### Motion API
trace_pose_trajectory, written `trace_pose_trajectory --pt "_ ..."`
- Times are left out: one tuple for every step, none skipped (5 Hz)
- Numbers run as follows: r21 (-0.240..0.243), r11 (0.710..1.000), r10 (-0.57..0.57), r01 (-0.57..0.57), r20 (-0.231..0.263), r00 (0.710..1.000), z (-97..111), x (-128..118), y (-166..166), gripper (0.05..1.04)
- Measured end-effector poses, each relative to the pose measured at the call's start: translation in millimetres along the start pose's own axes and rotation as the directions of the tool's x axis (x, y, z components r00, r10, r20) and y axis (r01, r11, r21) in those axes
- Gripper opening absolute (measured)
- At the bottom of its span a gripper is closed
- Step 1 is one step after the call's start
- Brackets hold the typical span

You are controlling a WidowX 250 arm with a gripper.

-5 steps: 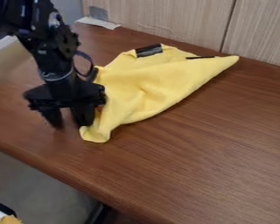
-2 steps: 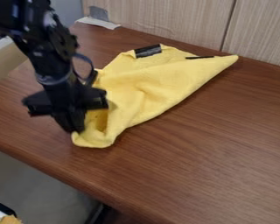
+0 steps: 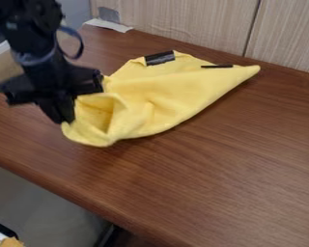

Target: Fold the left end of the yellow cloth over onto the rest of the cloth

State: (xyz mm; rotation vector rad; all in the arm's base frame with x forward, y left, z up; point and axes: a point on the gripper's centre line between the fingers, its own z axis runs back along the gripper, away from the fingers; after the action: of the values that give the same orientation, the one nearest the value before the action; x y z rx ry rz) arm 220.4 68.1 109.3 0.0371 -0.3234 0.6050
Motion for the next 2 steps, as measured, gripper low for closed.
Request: trace_pose_trajectory --pt "-0.002 1.0 -0.022 0.022 0.046 0.999 17.7 19.0 -22.7 0.068" --pt "-0.027 0.998 -0.058 0.059 0.041 0.997 17.0 35.4 -52.5 0.068"
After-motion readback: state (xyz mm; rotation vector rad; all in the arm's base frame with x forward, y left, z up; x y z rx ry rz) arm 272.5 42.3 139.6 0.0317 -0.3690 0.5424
